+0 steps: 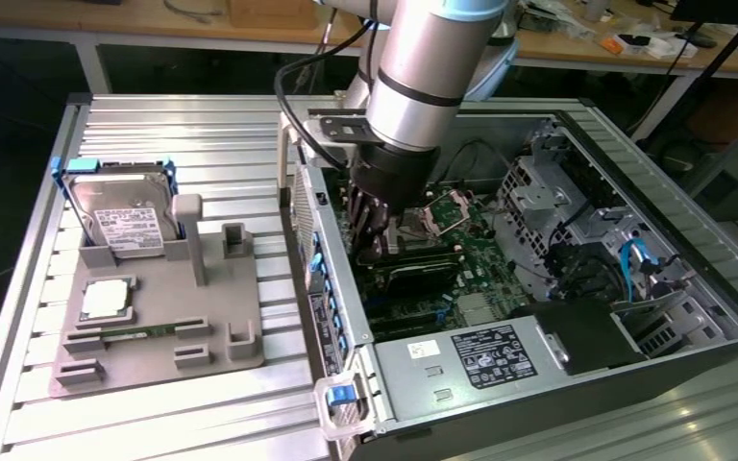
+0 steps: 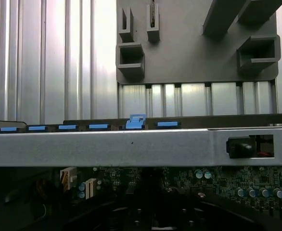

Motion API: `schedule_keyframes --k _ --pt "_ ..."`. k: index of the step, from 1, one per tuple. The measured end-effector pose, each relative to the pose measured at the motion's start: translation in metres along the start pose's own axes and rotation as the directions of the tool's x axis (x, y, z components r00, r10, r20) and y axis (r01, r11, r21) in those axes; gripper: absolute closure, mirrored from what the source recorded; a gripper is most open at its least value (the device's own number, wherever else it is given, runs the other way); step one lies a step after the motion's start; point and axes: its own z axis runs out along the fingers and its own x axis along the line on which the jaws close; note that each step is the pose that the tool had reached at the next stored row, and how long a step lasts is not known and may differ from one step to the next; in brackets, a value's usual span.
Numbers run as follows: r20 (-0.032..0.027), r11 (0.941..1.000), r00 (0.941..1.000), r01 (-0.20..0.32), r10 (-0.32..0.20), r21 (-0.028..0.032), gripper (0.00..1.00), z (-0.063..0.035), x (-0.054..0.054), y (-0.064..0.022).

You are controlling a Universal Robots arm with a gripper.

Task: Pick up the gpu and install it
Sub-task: 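Press down on the gpu until it lock into place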

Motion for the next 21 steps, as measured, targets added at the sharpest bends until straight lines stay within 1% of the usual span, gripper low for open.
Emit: schedule_keyframes --k 6,13,21 --pt "0.0002 1.0 1.0 0.0 0.0 0.0003 0.86 -0.0004 0.0 0.0" --pt "-0.0007 1.0 1.0 0.0 0.0 0.0002 0.86 -0.0117 0.001 0.0016" --pt "-0.0009 1.0 1.0 0.0 0.0 0.0001 0.86 -0.012 0.001 0.0001"
